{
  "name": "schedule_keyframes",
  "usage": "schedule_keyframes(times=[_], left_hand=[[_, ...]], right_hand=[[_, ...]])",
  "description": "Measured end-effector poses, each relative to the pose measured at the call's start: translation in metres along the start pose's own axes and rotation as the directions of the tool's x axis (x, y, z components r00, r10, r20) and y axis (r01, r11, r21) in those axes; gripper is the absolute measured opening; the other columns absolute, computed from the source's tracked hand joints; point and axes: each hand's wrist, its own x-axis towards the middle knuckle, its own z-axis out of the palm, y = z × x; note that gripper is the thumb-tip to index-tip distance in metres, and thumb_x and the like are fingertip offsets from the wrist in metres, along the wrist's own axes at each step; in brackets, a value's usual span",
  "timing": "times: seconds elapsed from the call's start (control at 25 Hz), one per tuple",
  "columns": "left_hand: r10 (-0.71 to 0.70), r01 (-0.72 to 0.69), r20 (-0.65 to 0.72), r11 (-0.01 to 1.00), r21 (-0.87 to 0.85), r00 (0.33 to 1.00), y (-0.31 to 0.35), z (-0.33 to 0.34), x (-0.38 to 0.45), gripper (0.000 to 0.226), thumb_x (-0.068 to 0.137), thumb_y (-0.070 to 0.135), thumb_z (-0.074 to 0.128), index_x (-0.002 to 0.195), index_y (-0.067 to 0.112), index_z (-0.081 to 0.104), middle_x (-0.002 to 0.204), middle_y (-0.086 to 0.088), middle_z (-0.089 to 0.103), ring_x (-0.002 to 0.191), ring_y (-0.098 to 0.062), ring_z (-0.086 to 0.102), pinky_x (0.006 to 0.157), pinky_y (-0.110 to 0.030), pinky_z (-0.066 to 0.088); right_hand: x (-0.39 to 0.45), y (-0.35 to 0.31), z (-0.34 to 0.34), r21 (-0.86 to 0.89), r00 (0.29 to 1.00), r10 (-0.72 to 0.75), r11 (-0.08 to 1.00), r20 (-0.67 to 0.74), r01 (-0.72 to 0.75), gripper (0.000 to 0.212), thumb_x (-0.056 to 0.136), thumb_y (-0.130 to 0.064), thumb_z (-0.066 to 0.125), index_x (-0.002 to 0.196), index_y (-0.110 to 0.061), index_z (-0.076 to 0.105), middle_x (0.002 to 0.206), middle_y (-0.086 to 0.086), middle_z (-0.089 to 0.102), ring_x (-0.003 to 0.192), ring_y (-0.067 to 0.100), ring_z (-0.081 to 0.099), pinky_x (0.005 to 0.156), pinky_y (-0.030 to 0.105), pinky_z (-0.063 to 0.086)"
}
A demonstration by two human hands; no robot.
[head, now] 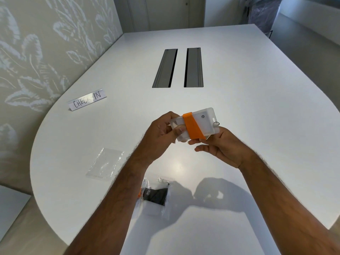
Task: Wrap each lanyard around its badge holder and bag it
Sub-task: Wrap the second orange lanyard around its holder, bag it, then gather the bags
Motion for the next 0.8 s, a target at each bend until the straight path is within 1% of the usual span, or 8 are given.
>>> schedule_keyframes(times=[0.12, 0.24, 0.32, 0.44, 0.52, 0.6, 0.72, 0.8], left_hand=[[-0.026, 0.025, -0.051, 0.999, -0.021, 0.998, 0.000, 0.003, 0.001, 0.007, 0.096, 0.032, 0.065, 0.101, 0.027, 0.062, 0.089, 0.011, 0.070, 0.077, -0.013, 0.068, 0.063, -0.025, 0.054], [-0.037, 0.036, -0.103, 0.999, -0.012, 0.994, 0.001, 0.002, 0.004, 0.010, 0.095, 0.034, 0.066, 0.102, 0.028, 0.062, 0.091, 0.007, 0.071, 0.077, -0.015, 0.070, 0.062, -0.027, 0.054], [-0.044, 0.048, -0.133, 0.998, 0.029, 0.990, 0.001, 0.002, 0.004, 0.010, 0.096, 0.036, 0.066, 0.102, 0.029, 0.062, 0.092, 0.007, 0.071, 0.076, -0.013, 0.070, 0.062, -0.025, 0.055], [-0.047, 0.070, -0.214, 0.992, 0.101, 0.976, -0.001, 0.000, 0.006, 0.006, 0.101, 0.034, 0.066, 0.099, 0.035, 0.060, 0.095, 0.011, 0.071, 0.072, -0.004, 0.069, 0.061, -0.018, 0.057], [-0.055, 0.095, -0.249, 0.984, 0.151, 0.967, -0.003, -0.002, 0.008, 0.009, 0.103, 0.032, 0.065, 0.099, 0.036, 0.058, 0.100, 0.014, 0.070, 0.074, -0.001, 0.069, 0.060, -0.013, 0.055], [-0.063, 0.123, -0.266, 0.969, 0.214, 0.962, -0.005, 0.000, 0.009, 0.009, 0.102, 0.033, 0.065, 0.104, 0.034, 0.056, 0.104, 0.014, 0.068, 0.079, -0.005, 0.070, 0.059, -0.010, 0.053], [-0.042, 0.146, -0.317, 0.938, 0.313, 0.948, -0.009, 0.004, 0.013, 0.016, 0.102, 0.035, 0.065, 0.113, 0.029, 0.055, 0.114, 0.009, 0.067, 0.089, -0.013, 0.069, 0.066, -0.005, 0.049], [-0.006, 0.150, -0.340, 0.904, 0.400, 0.940, -0.011, 0.006, 0.013, 0.022, 0.102, 0.034, 0.066, 0.119, 0.024, 0.058, 0.119, 0.003, 0.068, 0.095, -0.014, 0.066, 0.073, -0.010, 0.050]], right_hand=[[0.000, -0.001, 0.007, -0.165, 0.993, -0.089, 0.983, -0.078, 0.075, 0.024, 0.087, -0.028, 0.080, 0.111, -0.032, 0.083, 0.108, 0.003, 0.082, 0.101, 0.021, 0.079, 0.083, 0.029, 0.064], [0.002, 0.003, 0.009, -0.251, 0.974, -0.151, 0.962, -0.170, 0.105, 0.019, 0.083, -0.031, 0.080, 0.101, -0.027, 0.085, 0.112, 0.008, 0.081, 0.103, 0.027, 0.077, 0.087, 0.034, 0.065], [0.001, 0.005, 0.009, -0.290, 0.967, -0.158, 0.952, -0.201, 0.095, 0.018, 0.082, -0.033, 0.081, 0.099, -0.027, 0.084, 0.111, 0.010, 0.079, 0.103, 0.024, 0.076, 0.091, 0.034, 0.064], [-0.005, 0.007, 0.010, -0.370, 0.964, -0.191, 0.922, -0.186, 0.111, 0.014, 0.083, -0.036, 0.082, 0.093, -0.025, 0.083, 0.111, -0.008, 0.077, 0.110, 0.011, 0.072, 0.090, 0.021, 0.059], [-0.007, 0.006, 0.014, -0.366, 0.966, -0.203, 0.921, -0.163, 0.132, 0.009, 0.084, -0.031, 0.081, 0.086, -0.023, 0.084, 0.111, -0.013, 0.072, 0.111, 0.008, 0.068, 0.090, 0.019, 0.056], [-0.009, 0.004, 0.018, -0.378, 0.961, -0.217, 0.915, -0.174, 0.138, 0.010, 0.085, -0.031, 0.079, 0.085, -0.022, 0.083, 0.107, -0.012, 0.070, 0.106, 0.007, 0.068, 0.088, 0.020, 0.055], [-0.012, -0.002, 0.025, -0.377, 0.954, -0.218, 0.917, -0.205, 0.129, 0.019, 0.091, -0.032, 0.072, 0.088, -0.015, 0.078, 0.106, 0.000, 0.070, 0.101, 0.019, 0.072, 0.092, 0.030, 0.057], [-0.014, -0.008, 0.031, -0.435, 0.953, -0.216, 0.894, -0.212, 0.106, 0.026, 0.096, -0.038, 0.065, 0.094, -0.014, 0.077, 0.100, 0.001, 0.077, 0.096, 0.020, 0.074, 0.089, 0.029, 0.058]])
